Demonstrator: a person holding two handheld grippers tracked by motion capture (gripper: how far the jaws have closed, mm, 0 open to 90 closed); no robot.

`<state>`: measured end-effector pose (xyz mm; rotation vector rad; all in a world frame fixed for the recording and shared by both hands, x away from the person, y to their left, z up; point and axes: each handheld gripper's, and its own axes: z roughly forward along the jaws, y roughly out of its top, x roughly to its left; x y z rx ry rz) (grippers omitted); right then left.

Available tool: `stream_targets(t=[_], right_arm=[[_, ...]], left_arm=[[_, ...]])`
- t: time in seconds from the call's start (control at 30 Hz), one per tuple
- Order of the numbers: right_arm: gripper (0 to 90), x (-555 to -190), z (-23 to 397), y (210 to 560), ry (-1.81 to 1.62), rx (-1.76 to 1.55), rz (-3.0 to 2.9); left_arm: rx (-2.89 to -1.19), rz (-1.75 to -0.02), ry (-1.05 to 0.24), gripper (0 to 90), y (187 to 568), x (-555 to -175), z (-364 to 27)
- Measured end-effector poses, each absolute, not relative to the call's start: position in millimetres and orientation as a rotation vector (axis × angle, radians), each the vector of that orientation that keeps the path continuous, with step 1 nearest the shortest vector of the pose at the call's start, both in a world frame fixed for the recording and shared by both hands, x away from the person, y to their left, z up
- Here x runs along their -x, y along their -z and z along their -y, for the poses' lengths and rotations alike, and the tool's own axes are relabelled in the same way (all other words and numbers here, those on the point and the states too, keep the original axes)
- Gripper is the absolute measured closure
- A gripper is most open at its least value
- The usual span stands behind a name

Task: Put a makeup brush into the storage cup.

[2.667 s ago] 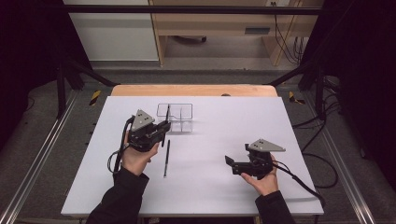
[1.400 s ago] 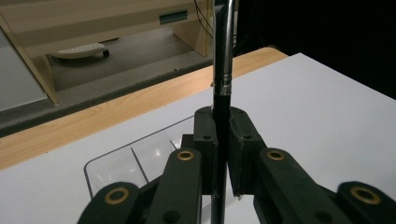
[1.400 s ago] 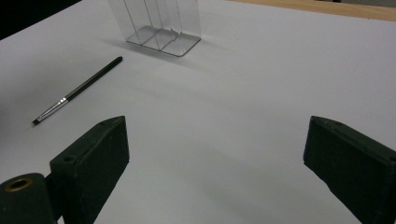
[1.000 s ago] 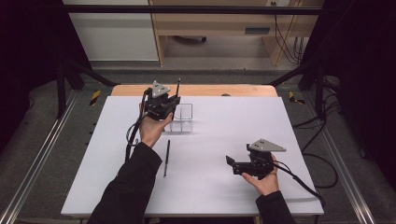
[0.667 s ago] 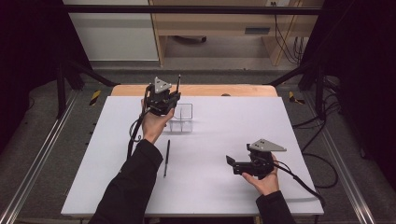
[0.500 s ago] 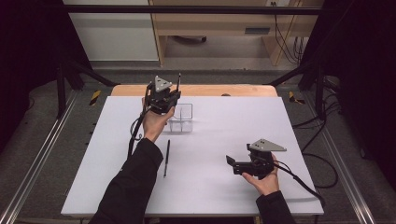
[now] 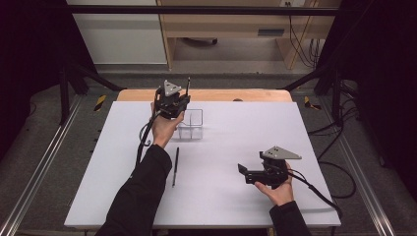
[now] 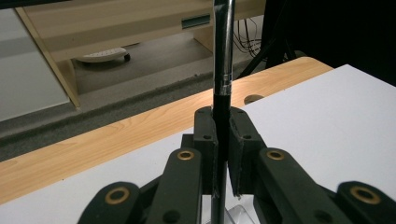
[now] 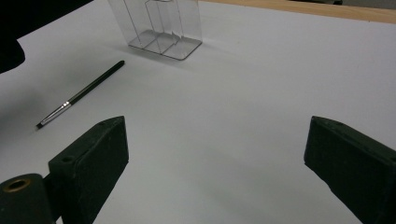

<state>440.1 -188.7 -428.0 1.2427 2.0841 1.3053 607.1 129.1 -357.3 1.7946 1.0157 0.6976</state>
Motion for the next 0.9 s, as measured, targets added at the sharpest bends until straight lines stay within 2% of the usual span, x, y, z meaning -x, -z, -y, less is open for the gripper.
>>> stream_targets(t=[0.9], right_arm=[[6.9,-439.8,188.4,427.9,-1.311,-1.244,-2.082]], left_arm=[[-1.821,-1.025,-0.699,82.7,386.0,-605.5,-131.4]])
